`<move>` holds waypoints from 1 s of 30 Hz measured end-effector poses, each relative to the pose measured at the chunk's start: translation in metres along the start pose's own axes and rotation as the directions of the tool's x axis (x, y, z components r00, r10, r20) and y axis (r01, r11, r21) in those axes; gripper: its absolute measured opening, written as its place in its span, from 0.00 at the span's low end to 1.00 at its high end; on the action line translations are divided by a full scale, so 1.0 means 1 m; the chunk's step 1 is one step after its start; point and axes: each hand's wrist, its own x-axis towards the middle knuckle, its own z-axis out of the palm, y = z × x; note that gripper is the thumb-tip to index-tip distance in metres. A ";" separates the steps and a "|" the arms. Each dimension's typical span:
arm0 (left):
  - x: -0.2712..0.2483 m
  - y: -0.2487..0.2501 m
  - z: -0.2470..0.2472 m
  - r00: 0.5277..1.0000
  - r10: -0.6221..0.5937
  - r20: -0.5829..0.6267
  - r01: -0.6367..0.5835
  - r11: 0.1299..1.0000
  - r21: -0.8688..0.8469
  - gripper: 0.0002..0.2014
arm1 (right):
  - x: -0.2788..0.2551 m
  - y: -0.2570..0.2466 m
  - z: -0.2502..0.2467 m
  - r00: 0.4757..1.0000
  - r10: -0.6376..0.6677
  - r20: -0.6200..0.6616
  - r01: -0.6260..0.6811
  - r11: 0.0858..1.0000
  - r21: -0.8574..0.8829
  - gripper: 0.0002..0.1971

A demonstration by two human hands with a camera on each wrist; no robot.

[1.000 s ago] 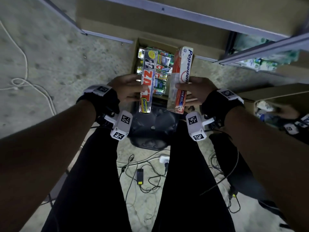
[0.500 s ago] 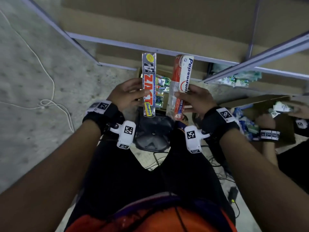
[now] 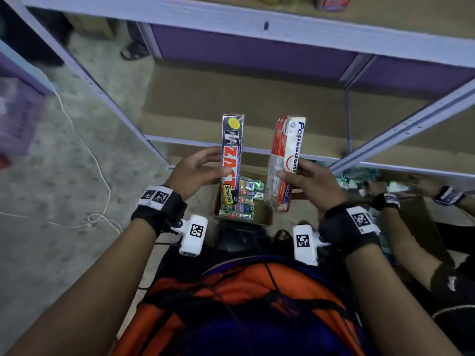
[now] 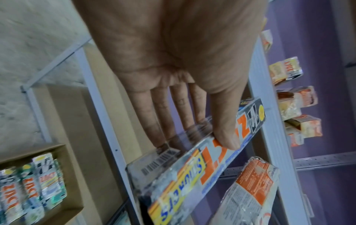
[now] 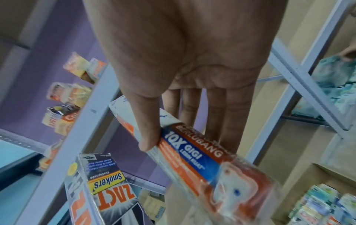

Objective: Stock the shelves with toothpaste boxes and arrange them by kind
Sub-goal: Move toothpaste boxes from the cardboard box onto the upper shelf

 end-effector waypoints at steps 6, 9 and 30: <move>0.002 0.038 0.002 0.992 0.127 -0.009 -0.127 0.991 0.039 0.25 | -0.006 -0.045 -0.008 0.988 -0.156 0.002 0.156 0.987 -0.039 0.19; 0.010 0.063 0.002 0.979 0.204 -0.018 -0.202 0.977 0.075 0.25 | -0.003 -0.072 -0.013 0.978 -0.208 -0.006 0.208 0.978 -0.033 0.20; 0.074 0.328 -0.041 0.822 0.527 -0.216 -0.436 0.827 0.356 0.22 | 0.049 -0.317 0.002 0.886 -0.458 -0.064 0.436 0.873 -0.219 0.09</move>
